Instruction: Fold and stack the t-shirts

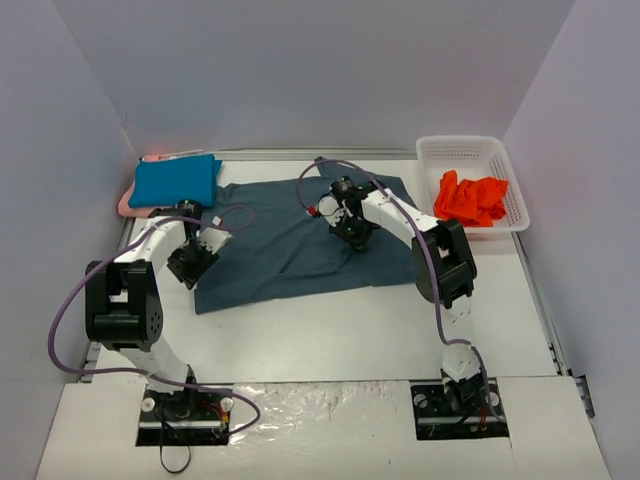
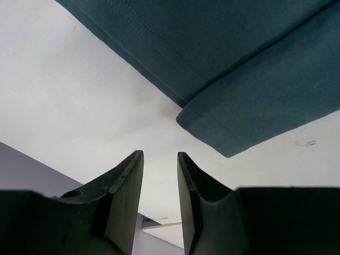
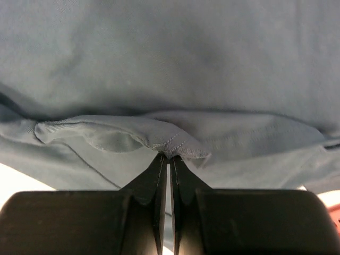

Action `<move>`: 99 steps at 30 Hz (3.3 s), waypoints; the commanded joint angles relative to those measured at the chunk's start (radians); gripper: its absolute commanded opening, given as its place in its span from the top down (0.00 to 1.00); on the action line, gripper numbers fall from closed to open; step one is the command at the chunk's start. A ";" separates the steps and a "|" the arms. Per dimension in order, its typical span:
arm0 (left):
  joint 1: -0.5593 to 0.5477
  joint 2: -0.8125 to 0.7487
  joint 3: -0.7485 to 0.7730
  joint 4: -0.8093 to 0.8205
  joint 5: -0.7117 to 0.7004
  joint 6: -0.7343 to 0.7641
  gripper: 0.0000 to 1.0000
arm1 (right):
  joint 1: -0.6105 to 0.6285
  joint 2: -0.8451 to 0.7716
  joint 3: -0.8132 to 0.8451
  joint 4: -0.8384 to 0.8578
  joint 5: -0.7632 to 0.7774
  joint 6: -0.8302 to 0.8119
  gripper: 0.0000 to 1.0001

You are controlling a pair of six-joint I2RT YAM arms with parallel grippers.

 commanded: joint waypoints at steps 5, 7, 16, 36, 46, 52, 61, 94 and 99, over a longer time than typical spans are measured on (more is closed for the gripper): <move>0.006 -0.014 -0.010 -0.008 -0.017 0.004 0.69 | 0.026 0.056 0.109 -0.029 0.026 -0.003 1.00; 0.008 -0.014 -0.013 -0.008 -0.017 0.003 0.69 | 0.025 0.067 0.132 -0.026 0.026 -0.001 1.00; 0.006 -0.005 -0.012 -0.009 -0.017 0.003 0.69 | 0.036 0.110 0.164 -0.011 0.044 0.007 0.99; 0.037 0.000 -0.015 -0.009 -0.008 0.003 0.69 | 0.039 0.116 0.204 0.094 0.052 0.027 0.78; 0.038 -0.017 -0.016 -0.003 0.006 0.013 0.70 | 0.031 -0.042 0.173 0.149 0.093 0.060 0.59; 0.035 -0.061 -0.021 0.015 0.029 0.026 0.66 | -0.016 -0.263 0.031 0.146 0.145 0.044 0.38; 0.035 -0.069 -0.087 -0.042 0.135 0.148 0.57 | -0.090 -0.533 -0.367 0.104 0.167 0.039 0.35; 0.023 0.052 -0.167 -0.014 0.273 0.218 0.67 | -0.170 -0.522 -0.568 0.152 0.141 0.100 0.35; 0.023 0.090 -0.151 -0.009 0.285 0.202 0.97 | -0.175 -0.553 -0.603 0.144 0.161 0.077 0.35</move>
